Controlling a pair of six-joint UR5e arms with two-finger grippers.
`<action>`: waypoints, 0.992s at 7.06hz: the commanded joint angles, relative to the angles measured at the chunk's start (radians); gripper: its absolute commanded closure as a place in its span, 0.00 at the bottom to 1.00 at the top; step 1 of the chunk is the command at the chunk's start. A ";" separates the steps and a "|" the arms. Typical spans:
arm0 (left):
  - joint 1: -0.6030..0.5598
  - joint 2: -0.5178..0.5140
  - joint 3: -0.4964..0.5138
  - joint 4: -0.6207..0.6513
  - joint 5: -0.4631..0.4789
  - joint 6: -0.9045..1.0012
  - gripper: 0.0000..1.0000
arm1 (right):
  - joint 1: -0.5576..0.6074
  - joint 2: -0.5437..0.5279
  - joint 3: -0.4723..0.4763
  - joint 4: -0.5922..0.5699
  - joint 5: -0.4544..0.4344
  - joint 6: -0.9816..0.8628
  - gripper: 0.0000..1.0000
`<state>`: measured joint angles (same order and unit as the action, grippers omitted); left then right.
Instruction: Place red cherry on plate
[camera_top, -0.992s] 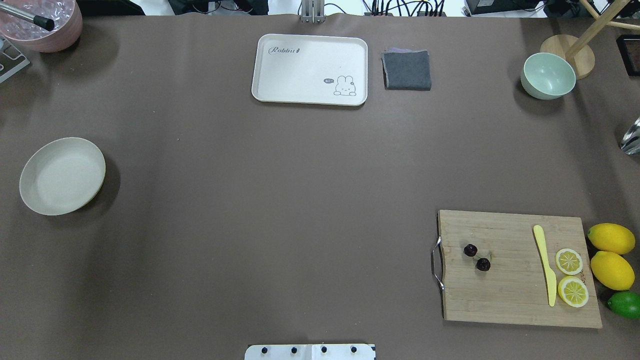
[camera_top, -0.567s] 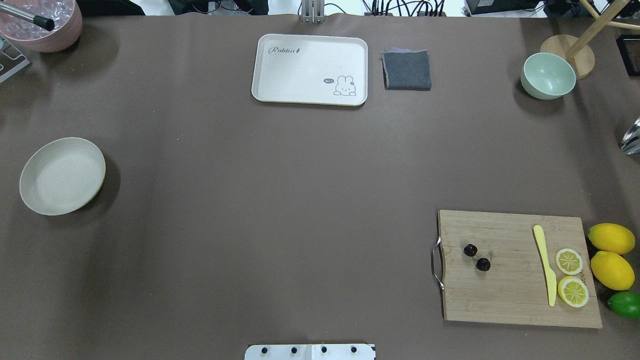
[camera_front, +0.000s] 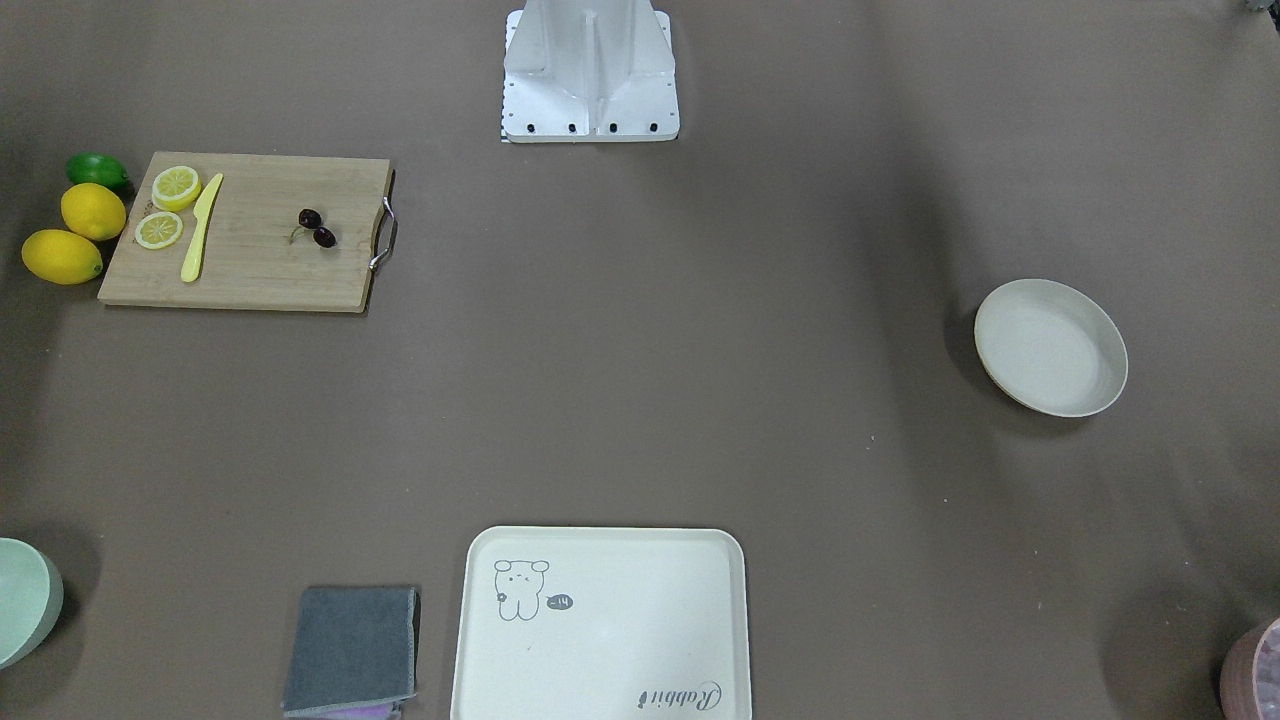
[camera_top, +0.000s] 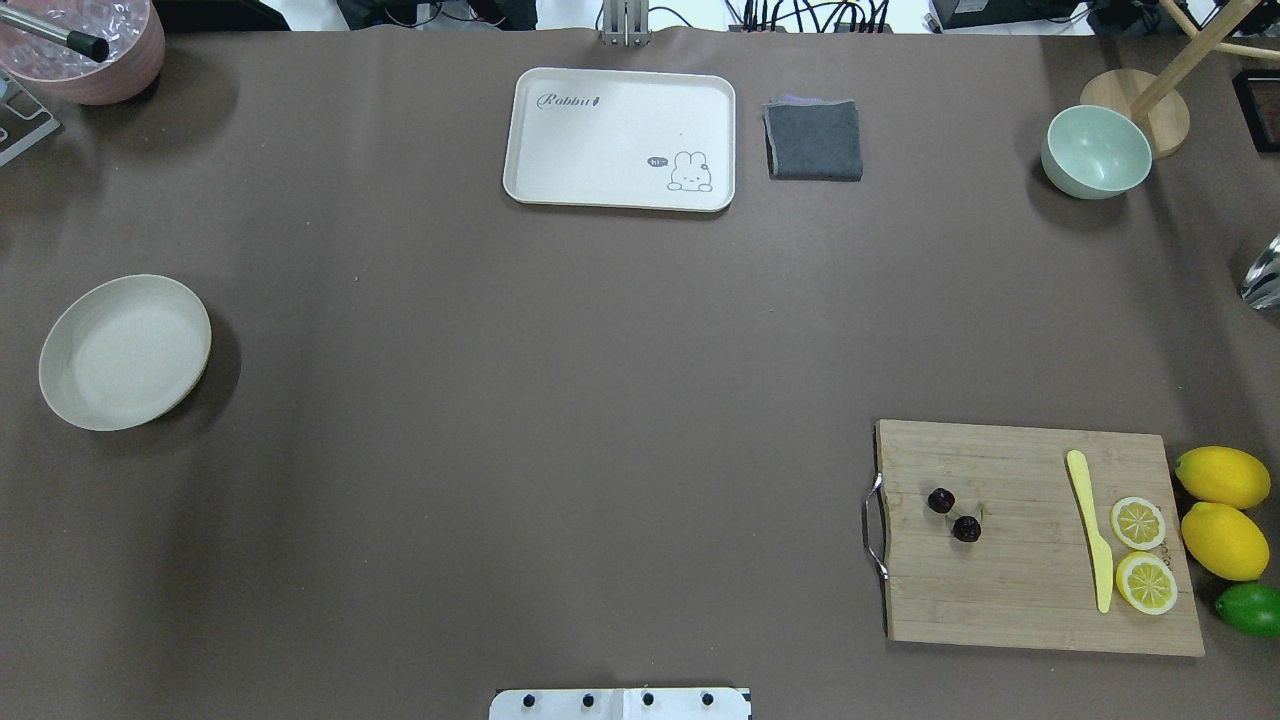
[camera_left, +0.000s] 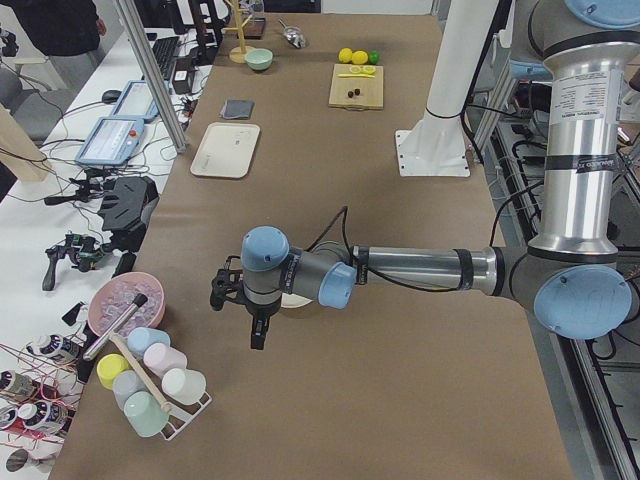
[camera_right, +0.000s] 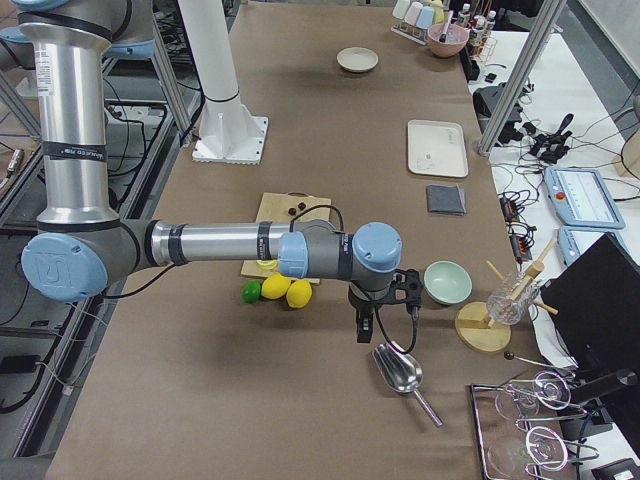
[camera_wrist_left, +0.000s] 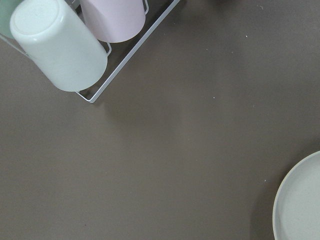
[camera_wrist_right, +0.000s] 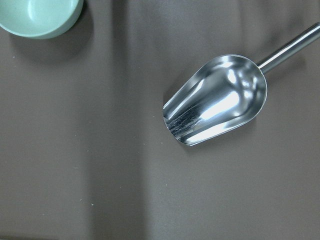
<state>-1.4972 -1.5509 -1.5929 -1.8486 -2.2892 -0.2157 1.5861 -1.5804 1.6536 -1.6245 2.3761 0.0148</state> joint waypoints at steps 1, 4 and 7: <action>0.000 0.000 0.001 0.000 0.001 0.001 0.02 | 0.000 -0.001 0.000 0.000 0.000 -0.003 0.00; 0.000 0.009 -0.002 -0.001 -0.001 -0.004 0.02 | 0.000 -0.003 -0.001 0.000 0.000 -0.003 0.00; 0.000 0.012 -0.005 -0.003 -0.001 -0.007 0.02 | 0.000 -0.003 0.000 0.000 -0.002 -0.003 0.00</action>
<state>-1.4972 -1.5403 -1.5970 -1.8503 -2.2902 -0.2218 1.5862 -1.5835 1.6527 -1.6245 2.3758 0.0123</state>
